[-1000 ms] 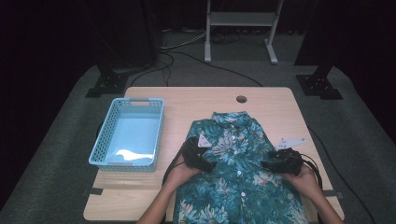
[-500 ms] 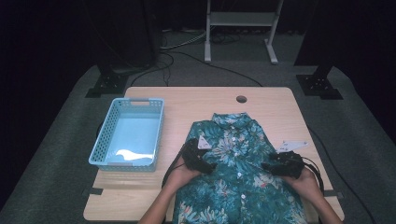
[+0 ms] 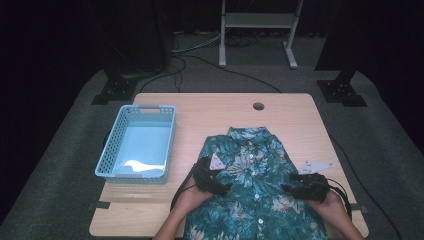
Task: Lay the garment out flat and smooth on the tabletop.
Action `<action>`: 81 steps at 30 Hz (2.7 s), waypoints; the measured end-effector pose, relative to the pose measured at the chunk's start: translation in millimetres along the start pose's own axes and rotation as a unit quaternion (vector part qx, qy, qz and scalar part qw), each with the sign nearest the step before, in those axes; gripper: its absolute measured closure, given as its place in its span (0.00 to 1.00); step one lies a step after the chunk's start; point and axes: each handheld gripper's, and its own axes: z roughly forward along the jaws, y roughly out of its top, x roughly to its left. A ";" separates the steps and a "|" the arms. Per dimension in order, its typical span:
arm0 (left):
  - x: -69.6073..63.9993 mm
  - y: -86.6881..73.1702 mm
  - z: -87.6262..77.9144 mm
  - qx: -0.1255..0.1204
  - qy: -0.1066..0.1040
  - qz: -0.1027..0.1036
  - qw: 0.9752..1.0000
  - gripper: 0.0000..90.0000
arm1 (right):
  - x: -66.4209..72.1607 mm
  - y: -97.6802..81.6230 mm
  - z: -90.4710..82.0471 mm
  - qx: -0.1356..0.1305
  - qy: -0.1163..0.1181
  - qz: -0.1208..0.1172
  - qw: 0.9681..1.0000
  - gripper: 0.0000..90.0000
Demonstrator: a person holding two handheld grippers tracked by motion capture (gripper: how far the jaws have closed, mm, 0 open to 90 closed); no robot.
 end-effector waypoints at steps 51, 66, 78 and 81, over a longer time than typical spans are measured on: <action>-16.6 -13.6 -9.8 -0.016 -0.008 0.007 1.000 0.12 | 37.2 61.9 43.6 0.057 0.103 -0.132 0.984 0.84; -16.5 -13.6 -9.9 -0.016 -0.008 0.007 1.000 0.12 | 22.3 54.1 23.7 0.042 0.075 -0.107 0.991 0.98; -16.6 -13.6 -9.8 -0.017 -0.008 0.007 1.000 0.12 | -0.7 49.3 -7.7 0.040 0.029 -0.104 0.993 0.98; -16.6 -13.6 -9.8 -0.017 -0.007 0.007 1.000 0.12 | -6.4 45.8 -12.3 0.042 0.020 -0.101 0.994 0.98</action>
